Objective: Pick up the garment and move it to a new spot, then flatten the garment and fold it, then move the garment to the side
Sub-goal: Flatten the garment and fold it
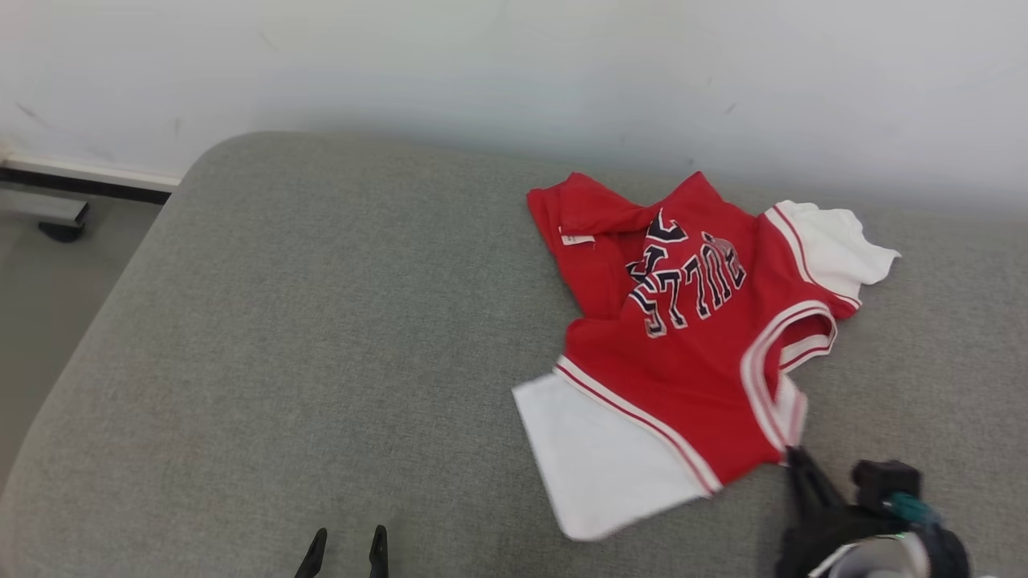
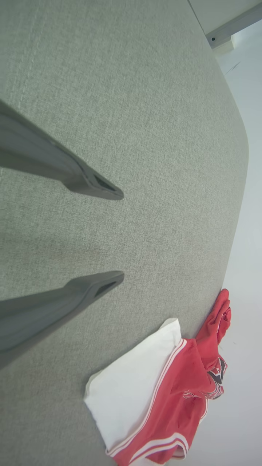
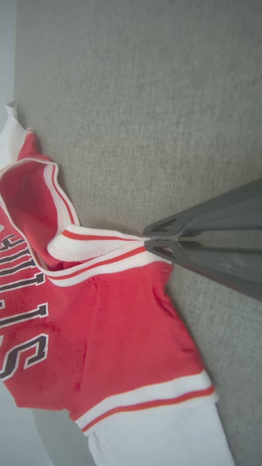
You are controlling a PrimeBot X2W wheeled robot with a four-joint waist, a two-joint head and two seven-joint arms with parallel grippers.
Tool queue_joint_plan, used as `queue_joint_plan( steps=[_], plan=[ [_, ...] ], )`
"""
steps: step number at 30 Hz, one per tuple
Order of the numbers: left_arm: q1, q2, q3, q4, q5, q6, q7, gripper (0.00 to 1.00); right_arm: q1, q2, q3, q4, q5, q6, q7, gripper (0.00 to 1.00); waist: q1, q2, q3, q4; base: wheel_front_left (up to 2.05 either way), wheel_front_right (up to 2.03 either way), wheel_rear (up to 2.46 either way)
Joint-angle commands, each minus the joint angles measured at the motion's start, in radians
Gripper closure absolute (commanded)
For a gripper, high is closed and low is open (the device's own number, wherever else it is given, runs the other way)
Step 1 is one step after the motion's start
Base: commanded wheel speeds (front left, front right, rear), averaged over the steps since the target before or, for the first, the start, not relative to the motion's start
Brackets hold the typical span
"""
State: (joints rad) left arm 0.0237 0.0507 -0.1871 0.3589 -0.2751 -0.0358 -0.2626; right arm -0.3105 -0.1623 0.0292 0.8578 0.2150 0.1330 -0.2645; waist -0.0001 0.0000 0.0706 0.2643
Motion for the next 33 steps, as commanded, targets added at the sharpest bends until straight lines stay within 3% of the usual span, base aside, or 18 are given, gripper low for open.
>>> queue_joint_plan(
  steps=[1,12,17,18,19,21,28,33],
  plan=[
    [0.013,0.0,0.003,0.001,0.01,-0.002,-0.003,0.0,0.028,-0.028,-0.028,0.005,-0.003,-0.005,0.002,1.0,0.0001,0.0,-0.013,-0.017,0.0,0.0,0.0],
    [0.029,0.0,0.018,0.009,0.015,-0.009,-0.003,0.0,0.148,-0.186,-0.18,0.016,-0.045,-0.004,0.001,1.0,0.0001,0.0,-0.054,-0.062,0.0,0.0,0.0],
    [0.046,0.0,0.032,0.013,0.022,-0.015,-0.003,0.0,0.16,-0.218,-0.238,0.012,-0.08,-0.004,0.001,1.0,0.0001,0.0,-0.071,-0.089,0.0,0.0,0.0],
    [0.051,0.0,0.033,0.012,0.021,-0.015,-0.003,0.0,0.159,-0.221,-0.255,0.008,-0.089,-0.004,0.001,0.64,0.0001,0.0,-0.074,-0.094,0.0,0.0,0.0],
    [0.051,0.0,0.033,0.012,0.021,-0.015,-0.003,0.0,0.159,-0.221,-0.255,0.008,-0.089,-0.004,0.001,0.64,0.0001,0.0,-0.074,-0.094,0.0,0.0,0.0],
    [0.06,0.0,0.035,0.012,0.021,-0.016,-0.003,0.0,0.149,-0.216,-0.281,-0.003,-0.109,-0.004,0.001,0.0,0.0001,0.0,-0.077,-0.103,0.0,0.0,0.0],
    [0.041,0.0,0.022,0.01,0.017,-0.017,-0.003,0.0,0.11,-0.139,-0.275,-0.128,-0.152,-0.004,0.001,0.0,0.0001,0.0,-0.064,-0.117,0.0,0.0,0.0],
    [0.034,0.0,0.012,0.007,0.015,-0.02,-0.003,0.0,0.082,-0.075,-0.197,-0.198,-0.142,-0.004,0.006,0.0,0.0001,0.0,-0.052,-0.111,0.0,0.0,0.0]
  ],
)
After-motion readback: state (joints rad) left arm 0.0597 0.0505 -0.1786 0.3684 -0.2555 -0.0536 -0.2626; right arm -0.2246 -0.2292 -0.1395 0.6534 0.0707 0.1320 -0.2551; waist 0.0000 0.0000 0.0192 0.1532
